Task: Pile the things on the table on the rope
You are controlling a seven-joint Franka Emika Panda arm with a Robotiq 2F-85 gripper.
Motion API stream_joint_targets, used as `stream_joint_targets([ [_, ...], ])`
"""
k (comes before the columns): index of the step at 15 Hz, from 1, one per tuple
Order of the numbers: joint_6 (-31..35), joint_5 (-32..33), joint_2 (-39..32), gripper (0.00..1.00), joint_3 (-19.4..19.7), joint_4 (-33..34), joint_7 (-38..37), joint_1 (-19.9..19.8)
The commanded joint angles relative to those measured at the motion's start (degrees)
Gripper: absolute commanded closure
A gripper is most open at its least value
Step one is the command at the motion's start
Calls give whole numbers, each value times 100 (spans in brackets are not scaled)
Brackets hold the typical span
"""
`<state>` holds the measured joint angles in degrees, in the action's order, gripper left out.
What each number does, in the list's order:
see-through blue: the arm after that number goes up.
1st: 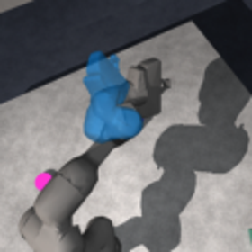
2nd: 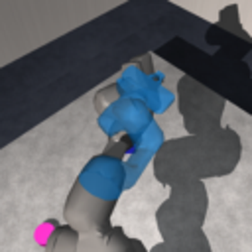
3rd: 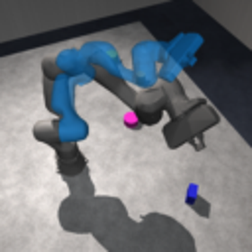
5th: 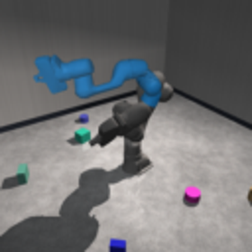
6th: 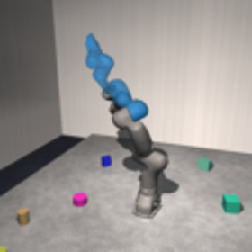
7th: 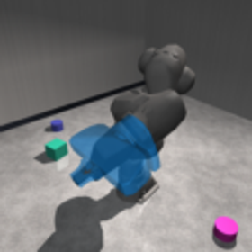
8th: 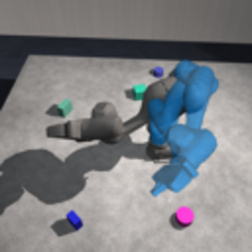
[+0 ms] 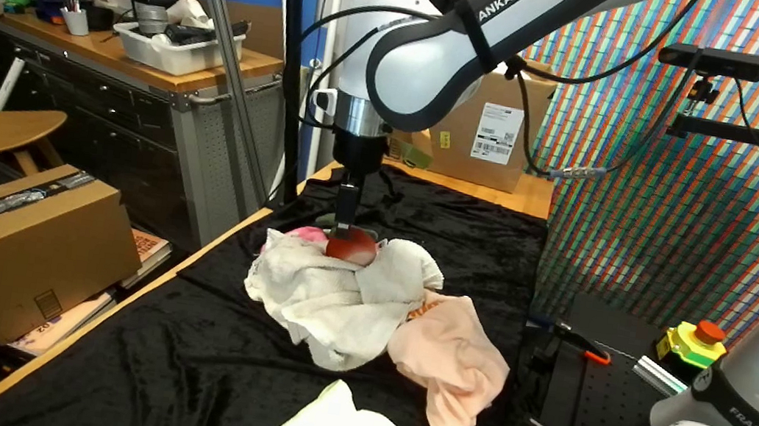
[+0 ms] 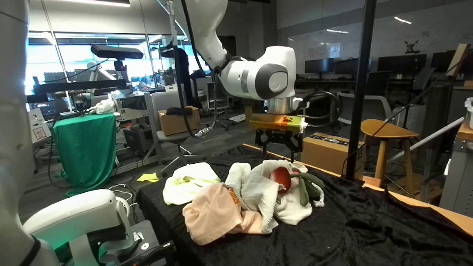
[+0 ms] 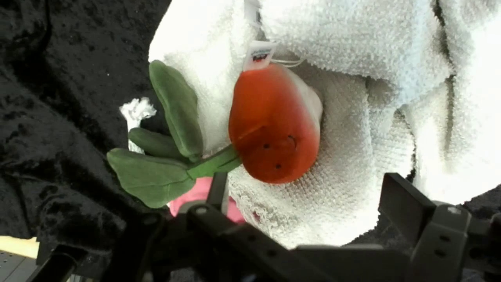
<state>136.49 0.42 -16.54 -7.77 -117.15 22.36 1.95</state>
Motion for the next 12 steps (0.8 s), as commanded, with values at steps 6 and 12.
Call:
stream_joint_targets([
  [6,65,426,250,0,-215,-70,-707,668],
  [12,93,461,135,0,-451,-268,-1102,1088],
])
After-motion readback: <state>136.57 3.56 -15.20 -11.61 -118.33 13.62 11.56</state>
